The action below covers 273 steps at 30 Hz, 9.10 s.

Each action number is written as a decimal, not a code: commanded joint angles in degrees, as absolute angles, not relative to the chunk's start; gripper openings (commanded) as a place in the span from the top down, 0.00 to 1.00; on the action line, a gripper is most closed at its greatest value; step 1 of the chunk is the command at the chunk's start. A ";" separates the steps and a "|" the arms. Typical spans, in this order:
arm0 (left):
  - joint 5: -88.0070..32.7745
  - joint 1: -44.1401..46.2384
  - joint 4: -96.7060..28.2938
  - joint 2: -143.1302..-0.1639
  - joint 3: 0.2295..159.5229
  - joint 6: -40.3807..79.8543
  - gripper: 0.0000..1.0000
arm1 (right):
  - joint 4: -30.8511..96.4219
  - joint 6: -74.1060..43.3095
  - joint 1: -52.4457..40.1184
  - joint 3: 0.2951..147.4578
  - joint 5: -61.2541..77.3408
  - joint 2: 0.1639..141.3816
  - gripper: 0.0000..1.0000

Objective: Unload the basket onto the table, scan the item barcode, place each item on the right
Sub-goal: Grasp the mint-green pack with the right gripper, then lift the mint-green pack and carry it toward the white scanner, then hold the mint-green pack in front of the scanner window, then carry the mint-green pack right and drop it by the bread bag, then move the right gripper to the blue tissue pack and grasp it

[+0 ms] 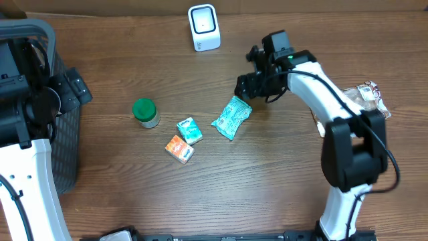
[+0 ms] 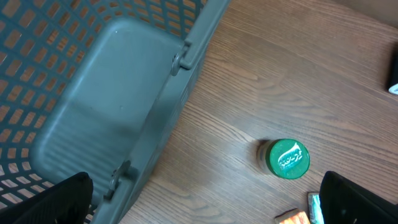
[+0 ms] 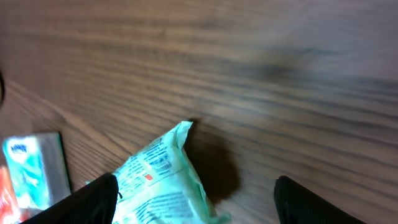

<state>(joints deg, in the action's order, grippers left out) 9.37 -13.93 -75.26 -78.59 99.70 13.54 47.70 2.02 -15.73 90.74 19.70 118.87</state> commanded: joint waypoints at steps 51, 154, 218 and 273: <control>9.15 -14.20 -75.18 -78.30 100.33 14.13 0.01 | 53.30 4.05 -15.66 92.88 45.98 98.65 0.96; 9.15 -14.20 -75.18 -78.30 100.33 14.13 0.01 | 59.99 -3.27 -25.30 98.35 -3.84 86.87 0.96; 9.15 -14.20 -75.18 -78.30 100.33 14.13 0.00 | 40.34 -15.79 -10.87 72.38 34.28 91.18 0.15; 9.15 -14.20 -75.02 -78.37 100.33 14.13 0.00 | 25.82 -38.24 -39.48 72.36 19.97 116.77 0.68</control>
<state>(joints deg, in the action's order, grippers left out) 9.34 -13.93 -75.24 -78.61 99.70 13.54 25.87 -37.54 -39.09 72.29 20.71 115.63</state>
